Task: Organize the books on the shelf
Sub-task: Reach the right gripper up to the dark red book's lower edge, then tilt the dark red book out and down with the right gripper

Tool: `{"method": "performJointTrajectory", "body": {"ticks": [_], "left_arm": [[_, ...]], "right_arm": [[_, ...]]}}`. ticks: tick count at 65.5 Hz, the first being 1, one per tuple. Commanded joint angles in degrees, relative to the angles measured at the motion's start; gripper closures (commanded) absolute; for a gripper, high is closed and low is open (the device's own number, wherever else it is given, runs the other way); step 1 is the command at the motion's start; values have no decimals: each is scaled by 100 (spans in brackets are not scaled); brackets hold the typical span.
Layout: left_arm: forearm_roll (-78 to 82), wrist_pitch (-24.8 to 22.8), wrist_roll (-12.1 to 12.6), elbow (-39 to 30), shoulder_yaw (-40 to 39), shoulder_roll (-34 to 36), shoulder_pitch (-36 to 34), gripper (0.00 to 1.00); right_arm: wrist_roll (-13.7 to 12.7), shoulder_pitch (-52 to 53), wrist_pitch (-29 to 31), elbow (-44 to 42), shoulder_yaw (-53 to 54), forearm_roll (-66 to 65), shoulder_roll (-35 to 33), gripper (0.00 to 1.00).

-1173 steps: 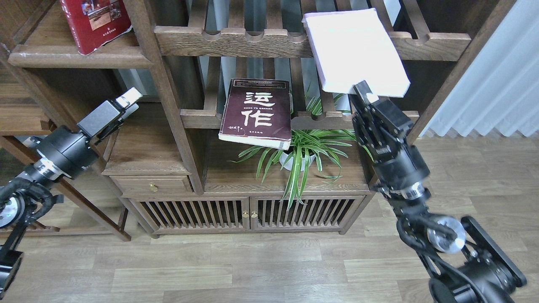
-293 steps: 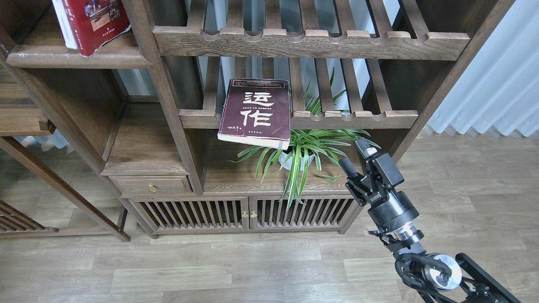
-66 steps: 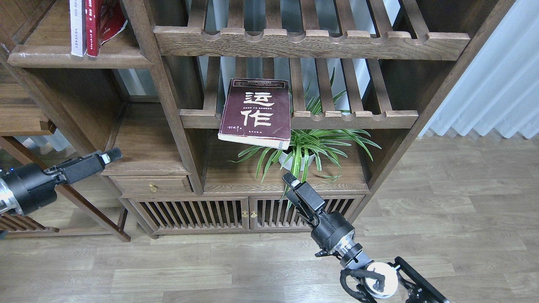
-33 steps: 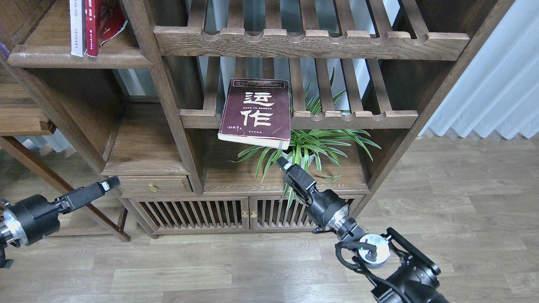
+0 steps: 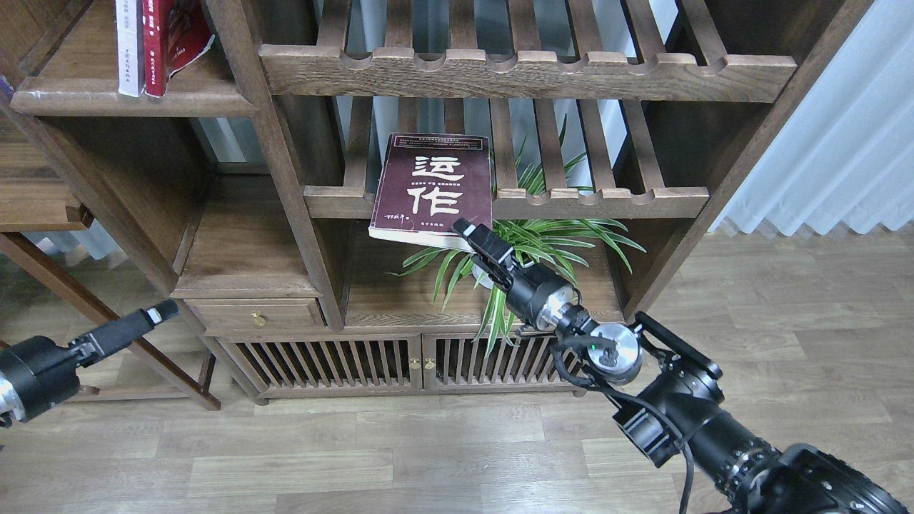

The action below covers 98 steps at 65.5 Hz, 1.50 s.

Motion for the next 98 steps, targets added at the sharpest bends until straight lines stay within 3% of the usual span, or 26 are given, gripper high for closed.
{"method": "performJointTrajectory", "body": {"ticks": [1,11,23,28,30,41,56,69,76,84,91,98], "left_arm": [[1,0,0,35,-22,15,-50,7],[1,0,0,61,-57,24,-68,6],[10,0,0,70,-295,112,-235,4],[1,0,0,70,-339,138,-305,3],[1,0,0,96,-347,147,-358,3],[-26,0,0,79,-461,147,-411,2],[-210,0,0,149,-708,138,-402,1],[-1518,0,0,255,-427,-99,-358,0],[-2011,0,0,255,-225,-292,-358,0],[-2477,0,0,185,30,-775,-341,0],[-2741,0,0,106,92,-1075,-332,0],[-2838,0,0,88,338,-1373,-323,0]], "right_arm": [[0,56,-46,-45,-100,49,0,3],[53,205,-46,-10,-161,181,0,13],[26,320,-55,-36,-187,497,0,32],[9,329,-11,7,-346,594,0,50],[0,329,68,42,-424,664,0,67],[-18,329,156,51,-486,945,0,93],[-70,329,243,-10,-688,1112,0,96],[-263,197,1420,358,-732,1034,0,98],[-352,-75,1746,780,-733,902,0,99],[-369,-576,1875,1730,-688,884,0,99],[-378,-866,1875,1862,-671,866,0,99],[-562,-1270,1875,1932,-618,858,0,99]]}}
